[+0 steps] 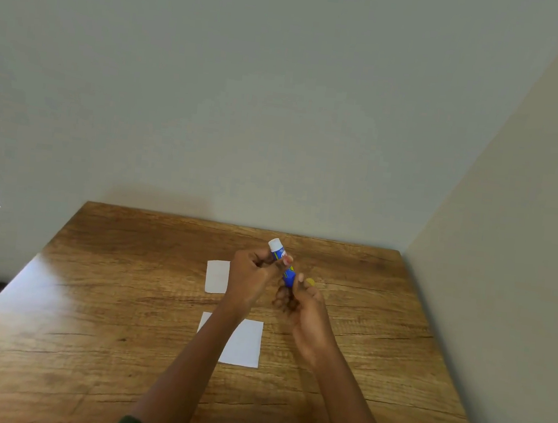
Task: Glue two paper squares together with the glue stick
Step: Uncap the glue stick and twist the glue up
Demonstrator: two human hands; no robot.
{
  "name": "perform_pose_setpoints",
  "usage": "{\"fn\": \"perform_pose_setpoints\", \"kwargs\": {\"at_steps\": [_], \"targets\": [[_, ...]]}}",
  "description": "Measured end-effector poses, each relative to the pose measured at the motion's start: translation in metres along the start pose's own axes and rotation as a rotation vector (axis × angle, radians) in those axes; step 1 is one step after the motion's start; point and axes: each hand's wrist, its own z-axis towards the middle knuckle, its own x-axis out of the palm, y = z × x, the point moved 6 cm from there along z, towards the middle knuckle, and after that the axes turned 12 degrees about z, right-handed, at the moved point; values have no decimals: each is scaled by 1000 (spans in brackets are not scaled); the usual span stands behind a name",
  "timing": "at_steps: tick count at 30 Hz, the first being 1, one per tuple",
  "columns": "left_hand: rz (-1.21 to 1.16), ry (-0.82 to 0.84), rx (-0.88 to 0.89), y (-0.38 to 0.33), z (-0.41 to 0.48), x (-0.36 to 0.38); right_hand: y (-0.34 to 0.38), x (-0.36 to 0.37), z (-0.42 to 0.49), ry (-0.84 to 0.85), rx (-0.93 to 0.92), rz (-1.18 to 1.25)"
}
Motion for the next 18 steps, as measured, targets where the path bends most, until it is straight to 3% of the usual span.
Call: {"fn": "perform_pose_setpoints", "kwargs": {"at_steps": [2, 8, 11, 14, 18], "targets": [[3, 2, -7, 1, 1, 0, 0, 2, 0, 15, 74, 10], [-44, 19, -24, 2, 4, 1, 3, 1, 2, 6, -15, 165], [-11, 42, 10, -4, 5, 3, 0, 2, 4, 0, 44, 224], [-8, 35, 25, -4, 4, 3, -3, 0, 6, -31, 144, 166], [-10, 5, -9, 3, 6, -1, 3, 1, 7, -15, 80, 114]]}}
